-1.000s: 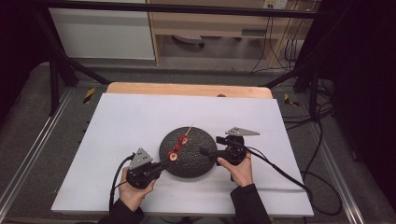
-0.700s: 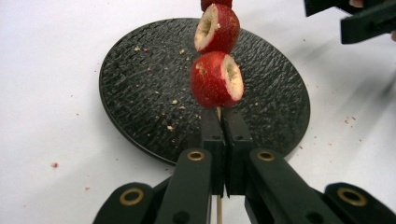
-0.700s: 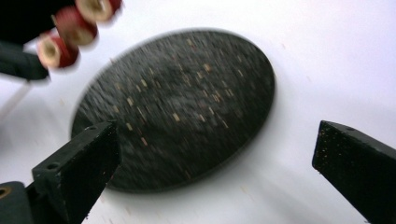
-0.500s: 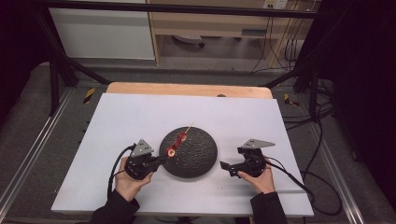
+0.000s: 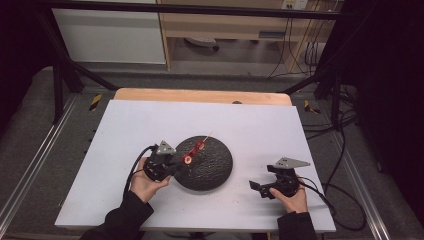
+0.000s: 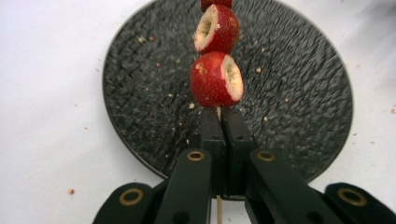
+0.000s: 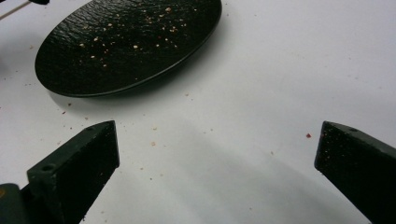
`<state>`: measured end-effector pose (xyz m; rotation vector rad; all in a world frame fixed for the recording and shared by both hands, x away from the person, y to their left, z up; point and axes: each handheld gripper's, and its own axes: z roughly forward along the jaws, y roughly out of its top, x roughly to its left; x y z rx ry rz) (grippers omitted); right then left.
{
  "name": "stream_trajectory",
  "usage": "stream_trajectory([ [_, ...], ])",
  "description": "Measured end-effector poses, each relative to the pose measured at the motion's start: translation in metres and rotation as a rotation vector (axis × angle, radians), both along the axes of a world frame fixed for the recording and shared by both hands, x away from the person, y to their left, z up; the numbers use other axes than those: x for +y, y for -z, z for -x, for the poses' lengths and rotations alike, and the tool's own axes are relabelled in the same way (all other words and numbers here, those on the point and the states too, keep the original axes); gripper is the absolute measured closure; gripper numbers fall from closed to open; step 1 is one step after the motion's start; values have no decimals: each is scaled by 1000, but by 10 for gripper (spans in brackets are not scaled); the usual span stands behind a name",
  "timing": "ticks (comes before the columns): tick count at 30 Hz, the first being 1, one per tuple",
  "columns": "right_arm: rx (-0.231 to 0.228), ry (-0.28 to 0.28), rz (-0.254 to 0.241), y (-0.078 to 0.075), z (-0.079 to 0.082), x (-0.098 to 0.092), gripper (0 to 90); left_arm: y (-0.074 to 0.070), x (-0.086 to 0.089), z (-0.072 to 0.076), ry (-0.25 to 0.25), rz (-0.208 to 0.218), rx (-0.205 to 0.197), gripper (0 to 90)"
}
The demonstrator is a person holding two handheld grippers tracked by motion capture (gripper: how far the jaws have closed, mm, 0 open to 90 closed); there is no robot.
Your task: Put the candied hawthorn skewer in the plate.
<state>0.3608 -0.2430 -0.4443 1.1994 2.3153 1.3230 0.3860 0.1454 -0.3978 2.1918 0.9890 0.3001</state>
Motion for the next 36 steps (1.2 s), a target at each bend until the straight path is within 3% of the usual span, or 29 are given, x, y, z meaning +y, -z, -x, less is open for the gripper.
stream_trajectory([
  [8, 7, 1, 8, 5, 3, -4, 6, 11, -12, -10, 4, -77, 52, 883],
  [18, 10, 5, -4, 5, 5, -7, 9, 20, -24, -12, 4, -127, 92, 883],
  [28, 5, 10, -8, 5, 5, -9, 6, 23, -25, -12, 14, -123, 67, 873],
  [32, 5, 11, -4, 5, 5, -9, 6, 22, -18, -10, 26, -97, 53, 800],
  [36, 5, 14, -4, 5, 5, -9, 6, 18, -7, -5, 36, -72, 25, 664],
])
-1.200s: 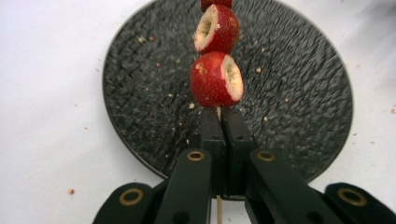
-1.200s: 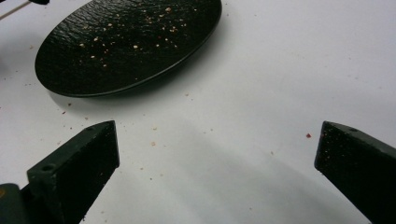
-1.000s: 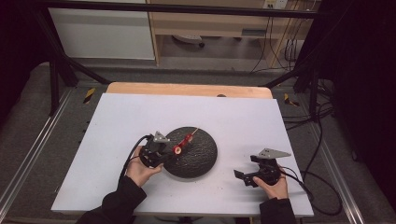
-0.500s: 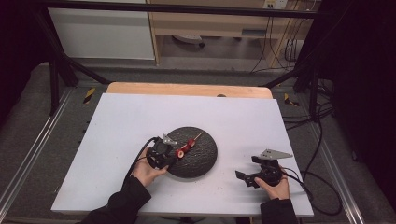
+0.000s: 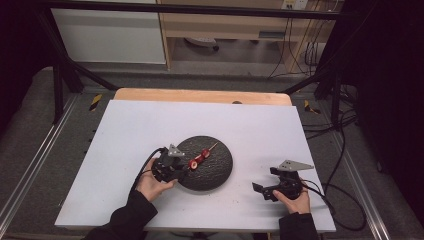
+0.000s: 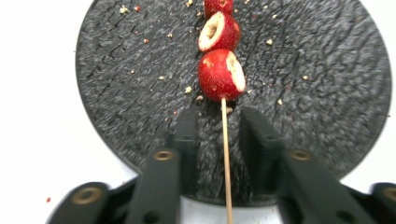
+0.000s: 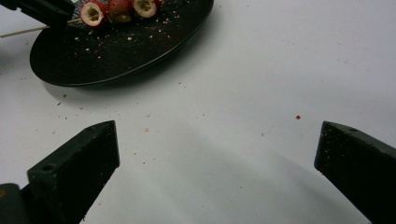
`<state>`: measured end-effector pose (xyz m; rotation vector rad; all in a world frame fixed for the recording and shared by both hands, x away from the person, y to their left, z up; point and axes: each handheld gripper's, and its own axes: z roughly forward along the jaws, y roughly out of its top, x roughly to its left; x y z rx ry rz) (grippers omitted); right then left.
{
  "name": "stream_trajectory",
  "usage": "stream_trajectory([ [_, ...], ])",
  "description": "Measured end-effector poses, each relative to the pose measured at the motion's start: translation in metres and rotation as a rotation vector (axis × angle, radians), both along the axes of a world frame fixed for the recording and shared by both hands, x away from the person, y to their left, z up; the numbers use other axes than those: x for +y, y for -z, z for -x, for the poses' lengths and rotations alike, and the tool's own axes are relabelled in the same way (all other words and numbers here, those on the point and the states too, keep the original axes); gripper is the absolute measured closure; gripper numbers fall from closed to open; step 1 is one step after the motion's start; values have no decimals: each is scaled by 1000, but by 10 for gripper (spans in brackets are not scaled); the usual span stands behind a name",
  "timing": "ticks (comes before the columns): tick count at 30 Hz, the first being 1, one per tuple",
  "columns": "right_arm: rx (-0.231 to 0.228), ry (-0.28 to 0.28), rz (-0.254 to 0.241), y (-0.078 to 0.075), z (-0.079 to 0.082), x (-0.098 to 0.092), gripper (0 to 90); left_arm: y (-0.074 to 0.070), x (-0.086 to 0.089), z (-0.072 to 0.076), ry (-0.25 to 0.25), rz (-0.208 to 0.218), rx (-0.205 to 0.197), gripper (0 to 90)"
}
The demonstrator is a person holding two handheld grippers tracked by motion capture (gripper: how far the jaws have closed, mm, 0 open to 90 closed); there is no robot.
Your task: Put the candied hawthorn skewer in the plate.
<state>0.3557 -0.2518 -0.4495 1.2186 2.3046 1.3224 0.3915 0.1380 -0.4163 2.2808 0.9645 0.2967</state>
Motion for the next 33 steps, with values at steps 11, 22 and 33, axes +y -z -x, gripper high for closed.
stream_trajectory([
  [11, 7, 8, -9, -1, 1, 0, 5, -15, 46, 17, 25, 82, -72, 333],
  [22, 3, 7, -5, -1, 1, -1, 5, -3, 99, 27, -27, 109, -81, 125],
  [33, 11, -4, 11, 2, 3, -1, 5, 22, 138, 41, -106, 153, -110, 52],
])
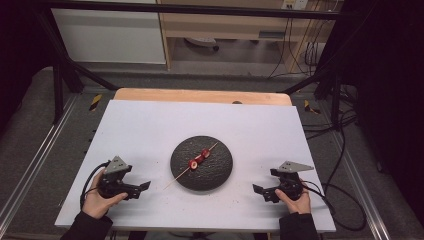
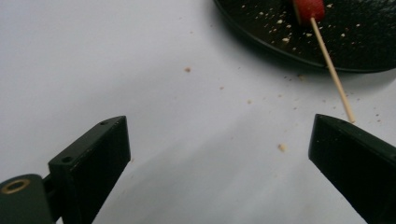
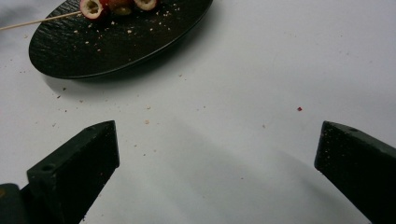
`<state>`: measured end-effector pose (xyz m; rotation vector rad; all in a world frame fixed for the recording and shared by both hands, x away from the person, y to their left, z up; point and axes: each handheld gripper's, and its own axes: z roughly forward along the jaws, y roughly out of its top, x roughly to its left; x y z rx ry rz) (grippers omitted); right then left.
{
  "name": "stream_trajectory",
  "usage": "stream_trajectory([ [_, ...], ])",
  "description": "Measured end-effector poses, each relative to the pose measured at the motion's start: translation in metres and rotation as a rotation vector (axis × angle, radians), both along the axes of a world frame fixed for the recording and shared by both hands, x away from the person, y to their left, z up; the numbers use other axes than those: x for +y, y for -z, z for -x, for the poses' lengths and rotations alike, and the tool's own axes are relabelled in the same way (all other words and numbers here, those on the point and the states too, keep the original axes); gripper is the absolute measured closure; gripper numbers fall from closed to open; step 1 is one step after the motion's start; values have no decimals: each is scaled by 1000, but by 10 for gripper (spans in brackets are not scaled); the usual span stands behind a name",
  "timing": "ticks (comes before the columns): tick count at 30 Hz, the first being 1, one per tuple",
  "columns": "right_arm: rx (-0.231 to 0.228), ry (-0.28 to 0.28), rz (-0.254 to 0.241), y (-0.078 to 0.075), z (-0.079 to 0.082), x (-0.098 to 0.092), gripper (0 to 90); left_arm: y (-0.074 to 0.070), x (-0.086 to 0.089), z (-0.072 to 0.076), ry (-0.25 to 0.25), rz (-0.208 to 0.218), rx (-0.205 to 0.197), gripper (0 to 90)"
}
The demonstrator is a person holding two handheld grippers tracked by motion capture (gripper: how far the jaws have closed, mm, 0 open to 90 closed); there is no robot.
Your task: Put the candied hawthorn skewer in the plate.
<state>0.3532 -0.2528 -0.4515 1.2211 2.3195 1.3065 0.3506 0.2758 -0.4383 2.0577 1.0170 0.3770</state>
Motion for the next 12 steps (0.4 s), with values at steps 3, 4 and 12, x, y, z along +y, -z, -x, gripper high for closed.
stream_trajectory([
  [3, 5, -1, 4, 1, 1, -1, 5, 7, 9, 3, -11, 3, 10, 53],
  [4, 3, -4, 9, 2, 1, -1, 5, 8, 10, 3, -16, 5, 11, 53],
  [12, 10, -4, 11, 3, 1, -1, 5, 16, 15, 5, -18, -7, 15, 53],
])
